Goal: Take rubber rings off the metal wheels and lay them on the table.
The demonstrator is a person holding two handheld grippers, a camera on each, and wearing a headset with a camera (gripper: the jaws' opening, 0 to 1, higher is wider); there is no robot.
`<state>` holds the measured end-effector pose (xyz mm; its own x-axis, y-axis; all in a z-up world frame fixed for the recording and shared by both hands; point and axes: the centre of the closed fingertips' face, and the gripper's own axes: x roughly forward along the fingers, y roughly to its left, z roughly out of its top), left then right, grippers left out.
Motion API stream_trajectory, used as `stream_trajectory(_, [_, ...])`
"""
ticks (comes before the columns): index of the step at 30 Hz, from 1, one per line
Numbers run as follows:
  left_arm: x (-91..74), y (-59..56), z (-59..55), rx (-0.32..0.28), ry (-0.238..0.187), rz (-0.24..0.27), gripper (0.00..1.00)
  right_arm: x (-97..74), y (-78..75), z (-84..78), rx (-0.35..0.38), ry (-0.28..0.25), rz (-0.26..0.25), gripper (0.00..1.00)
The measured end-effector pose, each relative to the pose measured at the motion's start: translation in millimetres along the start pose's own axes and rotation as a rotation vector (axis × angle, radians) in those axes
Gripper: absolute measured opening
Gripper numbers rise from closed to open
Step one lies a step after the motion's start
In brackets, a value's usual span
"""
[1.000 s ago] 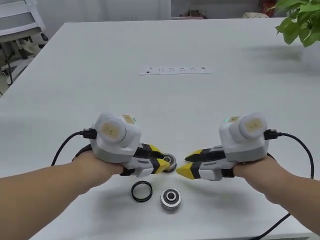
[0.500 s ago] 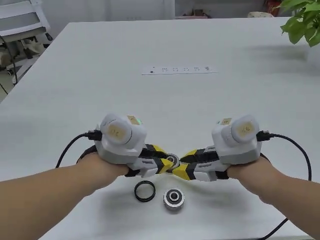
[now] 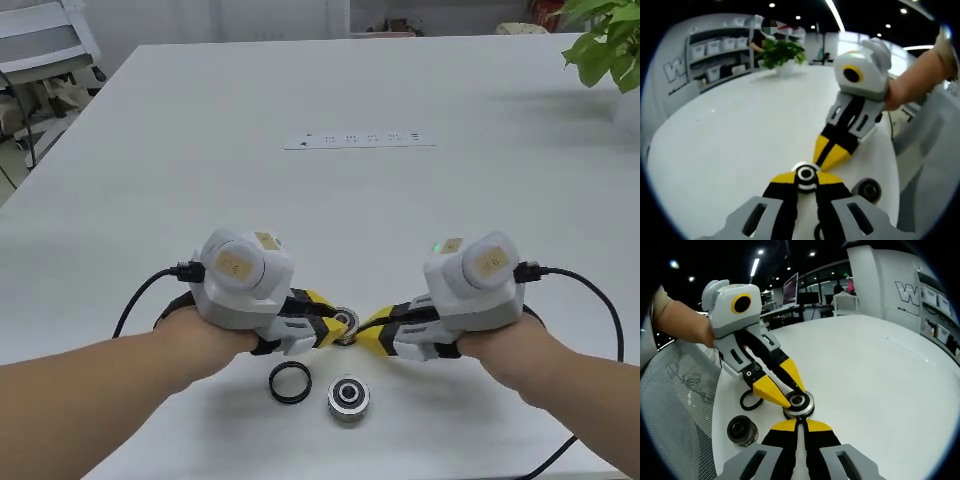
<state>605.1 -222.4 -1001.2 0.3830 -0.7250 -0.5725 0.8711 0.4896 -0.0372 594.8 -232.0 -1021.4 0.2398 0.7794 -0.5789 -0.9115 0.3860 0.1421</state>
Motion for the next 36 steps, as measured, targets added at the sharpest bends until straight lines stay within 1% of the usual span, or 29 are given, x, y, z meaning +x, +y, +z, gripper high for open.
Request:
stream_trajectory(4, [0.2, 0.4, 0.0, -0.001, 0.000, 0.006, 0.13, 0.0, 0.2, -0.3, 0.029, 0.001, -0.006, 0.00])
stream_trajectory(5, [0.2, 0.3, 0.0, -0.001, 0.000, 0.008, 0.13, -0.2, -0.1, -0.3, 0.055, -0.002, -0.010, 0.00])
stream_trajectory(7, [0.2, 0.5, -0.1, 0.001, 0.000, 0.010, 0.13, -0.6, -1.1, -0.5, 0.133, -0.017, -0.013, 0.00])
stream_trajectory(8, [0.2, 0.5, -0.1, 0.002, 0.001, 0.013, 0.13, -0.8, -1.6, -0.3, 0.190, -0.031, -0.010, 0.00])
stream_trajectory(11, [0.4, 0.5, -0.2, 0.007, 0.004, 0.019, 0.13, -1.8, -4.5, 0.5, 0.325, -0.080, -0.006, 0.00])
stream_trajectory(13, [0.4, 0.2, -0.3, 0.009, 0.006, 0.022, 0.13, -3.4, -6.6, 0.4, 0.388, -0.103, -0.007, 0.00])
stream_trajectory(15, [0.4, 0.3, -0.4, 0.010, 0.007, 0.024, 0.13, -5.5, -10.1, 2.8, 0.432, -0.132, -0.007, 0.00])
stream_trajectory(16, [0.5, 0.2, -0.4, 0.012, 0.008, 0.025, 0.13, -6.2, -11.3, 4.0, 0.435, -0.142, -0.008, 0.00])
stream_trajectory(17, [0.4, 0.0, -0.4, 0.013, 0.009, 0.025, 0.13, -8.0, -11.8, 7.3, 0.471, -0.164, -0.002, 0.00])
stream_trajectory(20, [0.7, -0.3, -0.4, 0.017, 0.013, 0.027, 0.13, -8.8, -10.7, 11.1, 0.481, -0.177, 0.010, 0.00])
stream_trajectory(22, [0.5, -0.6, -0.3, 0.017, 0.016, 0.030, 0.13, -8.7, -10.2, 10.5, 0.480, -0.171, 0.009, 0.00])
stream_trajectory(25, [0.7, -0.7, -0.4, 0.019, 0.020, 0.034, 0.13, -9.9, -10.2, 11.7, 0.530, -0.203, 0.024, 0.00])
stream_trajectory(29, [0.7, -0.6, -0.3, 0.017, 0.022, 0.037, 0.13, -10.0, -9.8, 13.1, 0.574, -0.215, 0.025, 0.00])
stream_trajectory(36, [0.6, -0.3, -0.3, 0.020, 0.025, 0.047, 0.13, -8.8, -4.0, 19.2, 0.585, -0.225, 0.049, 0.00])
